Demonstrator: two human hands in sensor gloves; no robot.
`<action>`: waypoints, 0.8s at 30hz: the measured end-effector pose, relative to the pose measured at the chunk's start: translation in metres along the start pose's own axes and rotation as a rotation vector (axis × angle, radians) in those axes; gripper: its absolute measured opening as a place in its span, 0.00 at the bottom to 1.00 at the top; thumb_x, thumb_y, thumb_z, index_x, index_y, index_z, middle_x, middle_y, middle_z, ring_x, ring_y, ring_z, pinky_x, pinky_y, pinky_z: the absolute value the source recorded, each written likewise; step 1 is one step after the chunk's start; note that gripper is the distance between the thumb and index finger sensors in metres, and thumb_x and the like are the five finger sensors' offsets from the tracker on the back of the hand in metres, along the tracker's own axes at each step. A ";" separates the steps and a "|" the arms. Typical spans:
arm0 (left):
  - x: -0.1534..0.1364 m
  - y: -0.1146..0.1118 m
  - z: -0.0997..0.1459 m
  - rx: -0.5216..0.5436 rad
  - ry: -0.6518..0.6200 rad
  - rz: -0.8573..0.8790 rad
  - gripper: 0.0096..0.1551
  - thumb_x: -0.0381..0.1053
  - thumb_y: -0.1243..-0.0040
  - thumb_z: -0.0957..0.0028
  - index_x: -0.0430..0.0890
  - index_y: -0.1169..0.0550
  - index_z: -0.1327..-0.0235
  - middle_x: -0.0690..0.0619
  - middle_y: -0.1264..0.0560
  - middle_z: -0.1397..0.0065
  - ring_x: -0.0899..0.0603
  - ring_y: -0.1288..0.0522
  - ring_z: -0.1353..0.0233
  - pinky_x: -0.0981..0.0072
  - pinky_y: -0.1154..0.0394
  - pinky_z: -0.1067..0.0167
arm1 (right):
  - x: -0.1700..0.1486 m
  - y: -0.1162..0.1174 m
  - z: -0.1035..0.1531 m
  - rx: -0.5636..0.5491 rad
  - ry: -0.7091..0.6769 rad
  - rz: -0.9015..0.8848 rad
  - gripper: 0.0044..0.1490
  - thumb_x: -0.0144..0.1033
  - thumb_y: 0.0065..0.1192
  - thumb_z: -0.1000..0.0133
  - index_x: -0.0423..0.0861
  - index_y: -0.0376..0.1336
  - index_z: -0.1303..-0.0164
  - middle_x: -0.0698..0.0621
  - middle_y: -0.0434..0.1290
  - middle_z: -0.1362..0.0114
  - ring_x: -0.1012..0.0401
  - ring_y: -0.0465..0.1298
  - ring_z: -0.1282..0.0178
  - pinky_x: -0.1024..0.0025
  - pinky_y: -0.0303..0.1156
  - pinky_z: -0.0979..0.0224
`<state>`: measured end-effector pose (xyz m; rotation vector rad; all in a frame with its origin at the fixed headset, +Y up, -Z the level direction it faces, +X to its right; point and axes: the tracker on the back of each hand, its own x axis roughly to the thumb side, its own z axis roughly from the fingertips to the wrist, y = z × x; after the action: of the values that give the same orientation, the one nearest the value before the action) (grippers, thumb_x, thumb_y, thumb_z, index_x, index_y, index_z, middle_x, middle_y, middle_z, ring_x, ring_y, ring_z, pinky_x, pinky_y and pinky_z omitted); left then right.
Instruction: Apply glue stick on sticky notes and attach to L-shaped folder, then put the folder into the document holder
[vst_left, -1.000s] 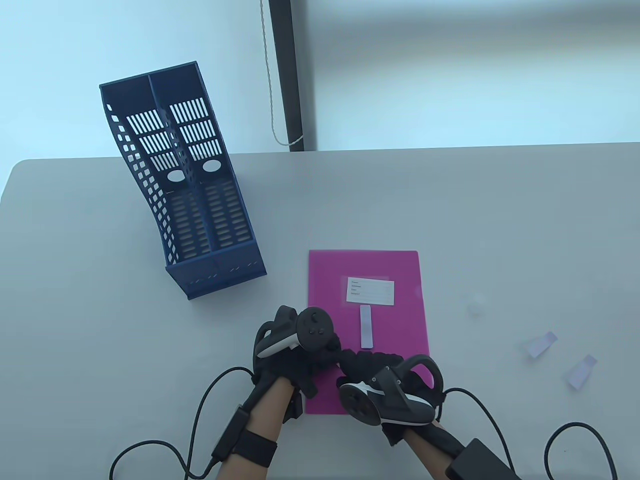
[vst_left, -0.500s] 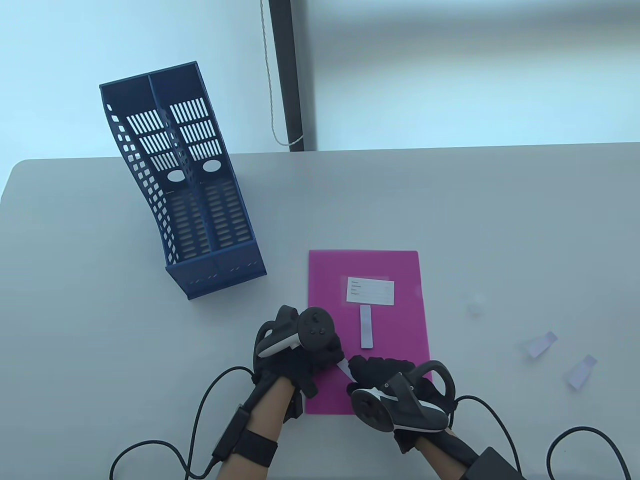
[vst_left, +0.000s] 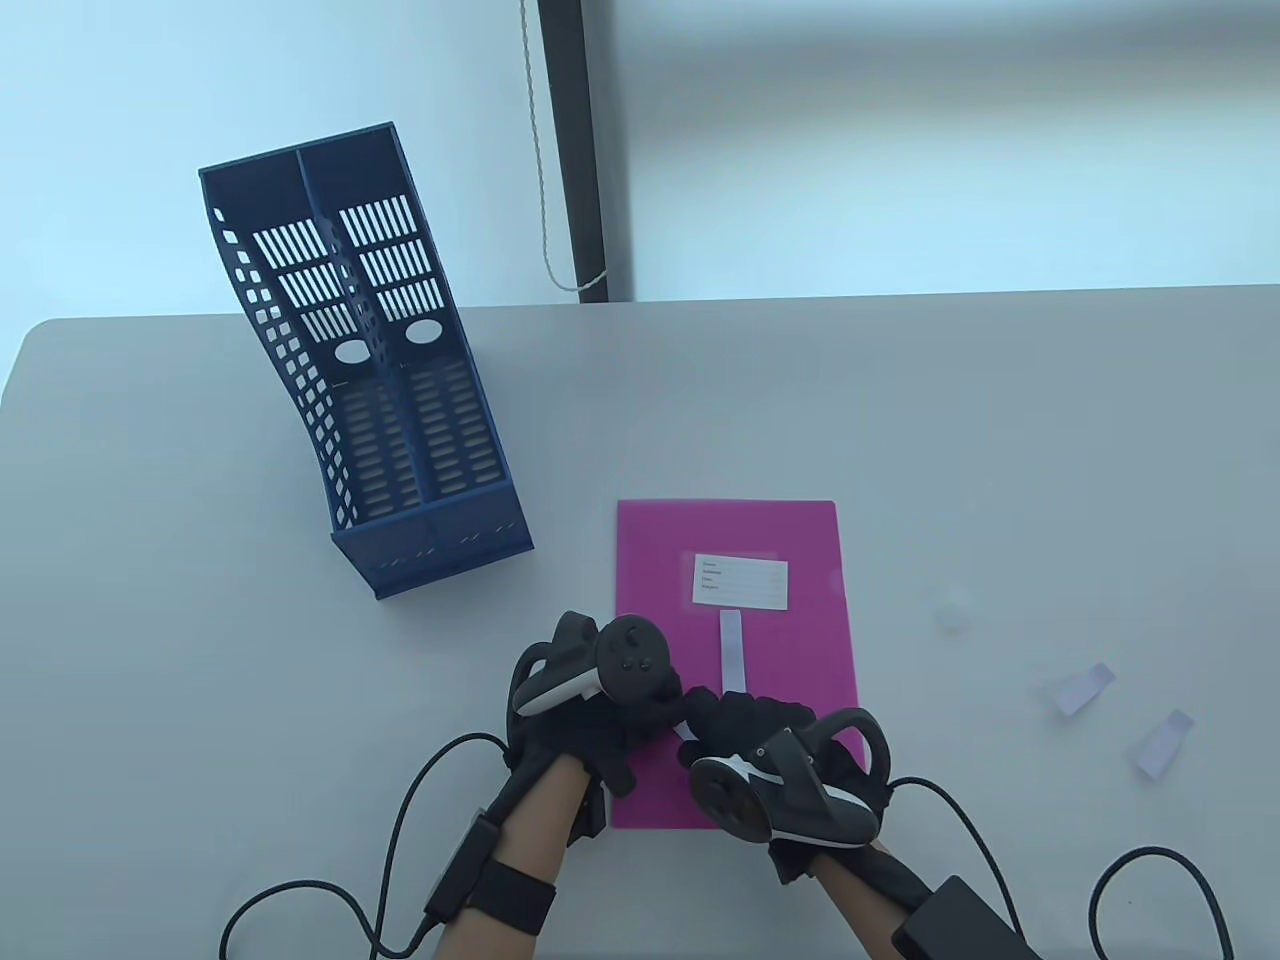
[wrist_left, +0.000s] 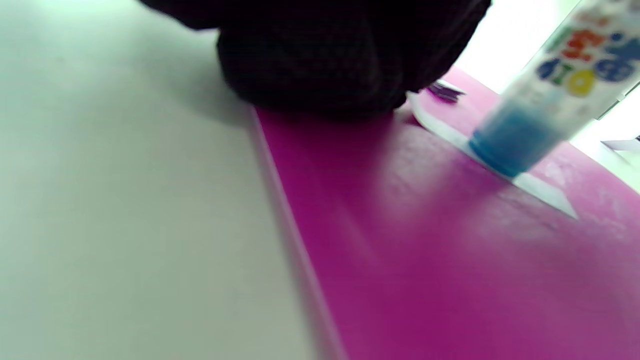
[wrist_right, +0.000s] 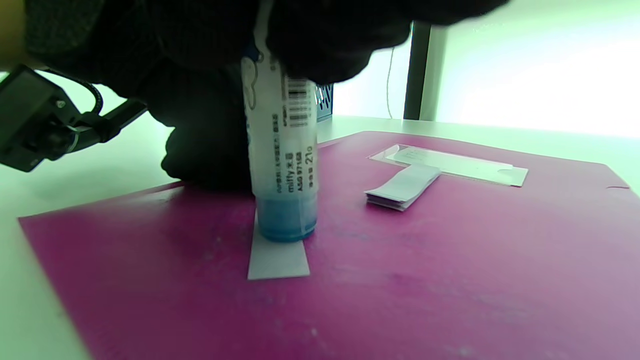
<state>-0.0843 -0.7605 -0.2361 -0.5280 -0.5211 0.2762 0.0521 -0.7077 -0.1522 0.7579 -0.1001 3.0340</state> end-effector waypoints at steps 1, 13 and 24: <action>-0.001 0.000 0.000 0.001 -0.002 0.008 0.18 0.51 0.40 0.38 0.38 0.20 0.49 0.45 0.19 0.59 0.49 0.18 0.64 0.65 0.22 0.64 | 0.001 0.001 -0.003 -0.012 0.005 -0.002 0.32 0.47 0.59 0.37 0.43 0.64 0.26 0.43 0.79 0.57 0.65 0.75 0.68 0.71 0.76 0.59; -0.005 -0.001 0.000 0.007 -0.023 0.038 0.18 0.51 0.41 0.38 0.39 0.20 0.49 0.46 0.19 0.59 0.50 0.19 0.65 0.65 0.22 0.64 | 0.006 0.001 -0.010 -0.033 0.038 -0.009 0.34 0.48 0.59 0.36 0.39 0.64 0.27 0.45 0.79 0.60 0.68 0.75 0.72 0.74 0.76 0.63; -0.005 -0.001 0.000 0.007 -0.020 0.031 0.18 0.51 0.41 0.38 0.39 0.20 0.49 0.46 0.19 0.59 0.50 0.19 0.65 0.65 0.22 0.64 | 0.004 -0.004 -0.004 0.048 0.019 0.020 0.33 0.48 0.60 0.37 0.39 0.65 0.28 0.46 0.79 0.61 0.67 0.75 0.72 0.73 0.75 0.64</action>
<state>-0.0881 -0.7629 -0.2372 -0.5275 -0.5313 0.3131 0.0467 -0.7031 -0.1534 0.7346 -0.0356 3.0722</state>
